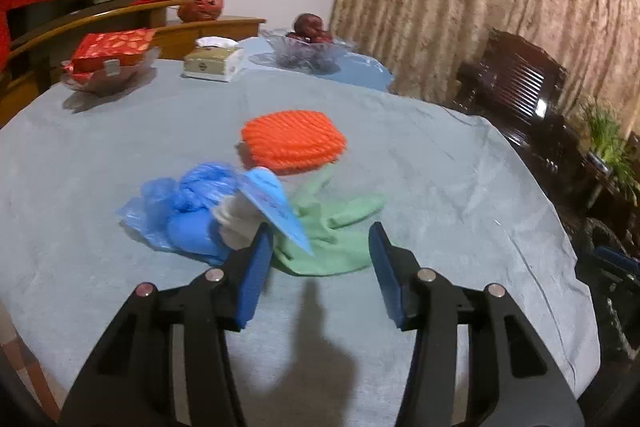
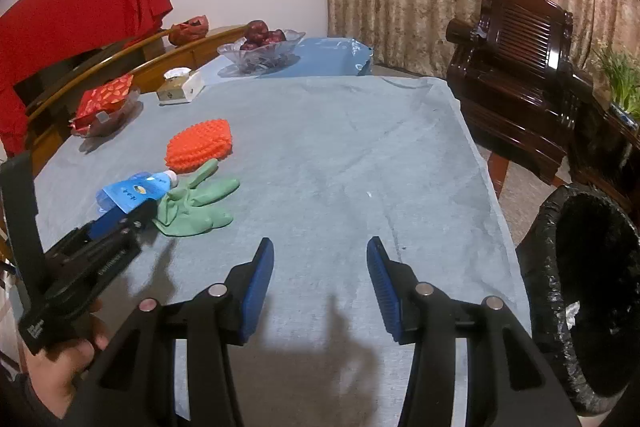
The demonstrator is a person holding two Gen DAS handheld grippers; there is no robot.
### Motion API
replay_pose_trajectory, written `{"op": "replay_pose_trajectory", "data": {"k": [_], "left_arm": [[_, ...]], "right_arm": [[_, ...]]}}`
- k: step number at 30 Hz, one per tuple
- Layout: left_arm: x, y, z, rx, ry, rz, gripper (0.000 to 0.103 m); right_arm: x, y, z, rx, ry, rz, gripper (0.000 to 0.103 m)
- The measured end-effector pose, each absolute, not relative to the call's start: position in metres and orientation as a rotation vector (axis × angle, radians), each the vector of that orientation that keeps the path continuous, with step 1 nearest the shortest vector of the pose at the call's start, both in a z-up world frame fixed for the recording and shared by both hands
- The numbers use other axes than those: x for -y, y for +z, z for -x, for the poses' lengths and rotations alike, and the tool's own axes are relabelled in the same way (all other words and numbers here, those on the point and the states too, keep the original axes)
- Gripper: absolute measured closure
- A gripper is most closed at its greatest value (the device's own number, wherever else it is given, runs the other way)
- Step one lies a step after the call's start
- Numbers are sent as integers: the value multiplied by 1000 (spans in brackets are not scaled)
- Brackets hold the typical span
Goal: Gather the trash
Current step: 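Grasp the blue plastic bottle with the left tool, then grasp the green rubber glove by its white cuff with the right tool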
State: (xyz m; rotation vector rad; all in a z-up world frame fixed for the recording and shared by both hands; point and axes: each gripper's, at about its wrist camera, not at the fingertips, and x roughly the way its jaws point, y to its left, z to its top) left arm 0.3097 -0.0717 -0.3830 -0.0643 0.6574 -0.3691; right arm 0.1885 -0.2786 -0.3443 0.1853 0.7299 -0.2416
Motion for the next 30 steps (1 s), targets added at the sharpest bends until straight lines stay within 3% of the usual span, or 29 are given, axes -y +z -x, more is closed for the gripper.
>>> {"op": "replay_pose_trajectory", "data": {"k": [5,10,13,14,15,16,30], "left_arm": [[52,-372,-307,-619,-351,100,52],[49,-381,-318,-655,-357,123,58],[50,-384,-325,-670,-368,129,74],[50,-385,-327,-674,-374,124,90],[52,-384,-329,-676,-380,112,99],[52,-383,-330,-671,-382,108,102],[-8,-351,-308,-520,-319,62,102]], "right_arm": [[279,-345,-190,-737,-241,-181,55],[273,-346,-191,-743,-229,-170,55],[271,-347,-192,-749,-230,-163,55],[272,-347,-192,-751,-233,-164,55],[273,-348,-193,-752,-235,-165,55],[272,-349,-193,-753,-236,-166,55],[195,-352,-241,-741,-90,-138,55]]}}
